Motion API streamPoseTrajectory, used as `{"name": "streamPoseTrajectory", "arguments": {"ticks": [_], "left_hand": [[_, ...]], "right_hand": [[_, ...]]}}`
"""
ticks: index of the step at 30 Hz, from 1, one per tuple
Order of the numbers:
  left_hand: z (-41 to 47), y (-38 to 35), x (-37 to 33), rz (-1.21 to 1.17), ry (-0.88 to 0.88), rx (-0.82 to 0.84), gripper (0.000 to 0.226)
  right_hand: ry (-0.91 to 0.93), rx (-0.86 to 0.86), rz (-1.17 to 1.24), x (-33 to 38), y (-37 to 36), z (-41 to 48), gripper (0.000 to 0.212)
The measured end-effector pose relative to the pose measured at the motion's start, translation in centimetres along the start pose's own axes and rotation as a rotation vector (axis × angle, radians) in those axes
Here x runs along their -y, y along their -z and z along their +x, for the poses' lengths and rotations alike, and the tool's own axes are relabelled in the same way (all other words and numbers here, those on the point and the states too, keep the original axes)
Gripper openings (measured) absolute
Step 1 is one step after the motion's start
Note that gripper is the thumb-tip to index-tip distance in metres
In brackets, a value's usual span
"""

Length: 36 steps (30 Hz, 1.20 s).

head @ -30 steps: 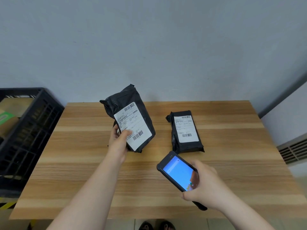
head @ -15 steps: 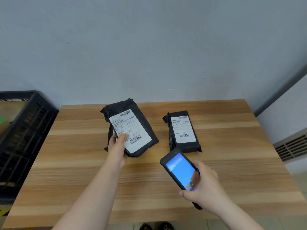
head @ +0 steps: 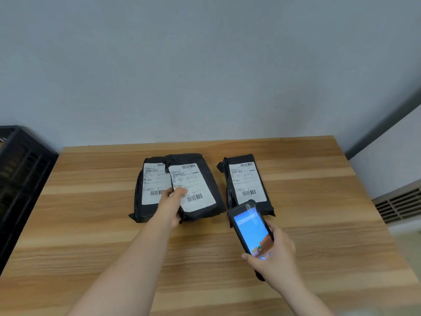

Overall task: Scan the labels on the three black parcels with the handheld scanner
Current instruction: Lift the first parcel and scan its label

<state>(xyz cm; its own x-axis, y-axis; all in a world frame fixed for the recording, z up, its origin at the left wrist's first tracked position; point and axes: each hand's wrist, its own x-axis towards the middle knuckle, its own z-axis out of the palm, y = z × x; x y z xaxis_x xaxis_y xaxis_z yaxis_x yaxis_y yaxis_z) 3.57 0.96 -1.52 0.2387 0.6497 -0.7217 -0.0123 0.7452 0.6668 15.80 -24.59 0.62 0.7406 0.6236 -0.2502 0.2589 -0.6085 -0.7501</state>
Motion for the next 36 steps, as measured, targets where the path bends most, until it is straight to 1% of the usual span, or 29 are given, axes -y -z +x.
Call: {"name": "streamPoseTrajectory", "arguments": {"ticks": [4, 7, 10, 14, 20, 23, 24, 26, 28, 31, 34, 36], "left_hand": [[2.2, -1.2, -0.4, 0.098, -0.006, 0.051, 0.022], [3.5, -2.0, -0.5, 0.174, -0.022, 0.069, 0.017], [4.5, -2.4, -0.3, 0.241, -0.022, 0.074, 0.017], [5.5, -2.3, 0.2, 0.280, -0.031, 0.065, 0.013], [6.8, -2.5, 0.7, 0.318, -0.087, 0.070, 0.026], [7.0, -2.5, 1.1, 0.399, -0.117, 0.077, 0.053], [7.0, -2.4, 1.2, 0.472, -0.152, 0.068, 0.061], [6.7, -2.2, 1.3, 0.647, -0.277, 0.032, 0.070], [6.2, -2.0, 1.1, 0.719, -0.406, 0.004, 0.074], [5.3, -1.1, 0.2, 0.694, -0.511, -0.017, 0.075], [4.9, 0.8, -1.4, 0.671, -0.618, -0.113, 0.063], [5.1, 2.9, -2.6, 0.618, -0.632, -0.177, 0.057]], "right_hand": [[-0.027, -0.009, 0.012, -0.3, -0.9, 1.2, 0.097], [-0.032, -0.041, 0.015, -0.6, -1.3, 1.6, 0.092], [-0.033, -0.047, 0.016, -0.7, -1.6, 2.1, 0.087], [-0.054, -0.021, 0.032, -0.7, -1.9, 2.9, 0.086], [-0.061, -0.013, 0.044, -0.8, -2.6, 3.9, 0.089], [-0.055, -0.020, 0.039, -0.8, -2.7, 4.2, 0.086], [-0.050, -0.024, 0.035, -0.8, -2.7, 4.2, 0.086], [-0.040, -0.028, 0.027, -0.7, -2.7, 4.2, 0.088], [-0.037, -0.026, 0.023, -0.5, -2.6, 4.2, 0.090], [-0.030, -0.025, 0.018, -0.1, -2.4, 4.2, 0.090], [-0.021, -0.033, 0.007, 0.3, -2.3, 4.0, 0.090], [-0.018, -0.029, 0.007, 0.6, -2.3, 3.9, 0.090]]}}
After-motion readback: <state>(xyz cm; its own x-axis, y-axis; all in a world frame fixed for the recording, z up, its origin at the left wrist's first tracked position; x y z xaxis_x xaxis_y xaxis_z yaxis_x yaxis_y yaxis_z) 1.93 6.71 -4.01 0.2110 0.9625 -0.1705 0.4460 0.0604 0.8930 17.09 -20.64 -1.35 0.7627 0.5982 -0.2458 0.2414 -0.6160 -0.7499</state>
